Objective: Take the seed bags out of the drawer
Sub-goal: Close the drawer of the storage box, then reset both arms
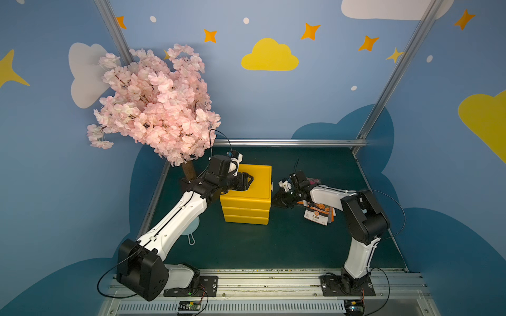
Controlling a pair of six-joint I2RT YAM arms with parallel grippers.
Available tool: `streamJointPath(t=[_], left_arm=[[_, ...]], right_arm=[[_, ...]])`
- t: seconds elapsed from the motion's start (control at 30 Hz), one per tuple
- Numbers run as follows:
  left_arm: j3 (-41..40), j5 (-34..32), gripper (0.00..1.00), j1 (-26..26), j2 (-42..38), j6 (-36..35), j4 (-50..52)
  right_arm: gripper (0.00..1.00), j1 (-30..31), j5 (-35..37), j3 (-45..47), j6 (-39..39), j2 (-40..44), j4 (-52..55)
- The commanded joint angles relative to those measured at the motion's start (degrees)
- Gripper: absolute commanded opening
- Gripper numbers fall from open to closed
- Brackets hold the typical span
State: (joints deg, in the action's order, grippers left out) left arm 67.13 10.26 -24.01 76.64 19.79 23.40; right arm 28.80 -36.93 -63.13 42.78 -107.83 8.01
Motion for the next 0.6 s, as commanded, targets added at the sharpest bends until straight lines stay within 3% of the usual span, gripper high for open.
streamJointPath(t=[0.0,0.2,0.37,0.57], left_arm=[[-4.1,-4.4,0.54,0.0,-1.4,1.9,21.5],[-8.0,-11.7,0.56,-0.1,-16.1,5.2,25.5],[-12.3,-19.7,0.58,1.1,-26.6,9.3,27.5],[-18.4,-24.3,0.64,6.7,-33.6,11.8,23.2]], right_arm=[[0.31,-2.0,4.2,2.0,-5.1,4.7,6.0],[0.42,-7.0,9.1,4.4,-11.4,13.0,12.8],[0.45,-7.9,14.9,3.2,-16.3,18.4,18.5],[0.47,-7.9,23.3,1.4,-20.7,26.5,24.7]])
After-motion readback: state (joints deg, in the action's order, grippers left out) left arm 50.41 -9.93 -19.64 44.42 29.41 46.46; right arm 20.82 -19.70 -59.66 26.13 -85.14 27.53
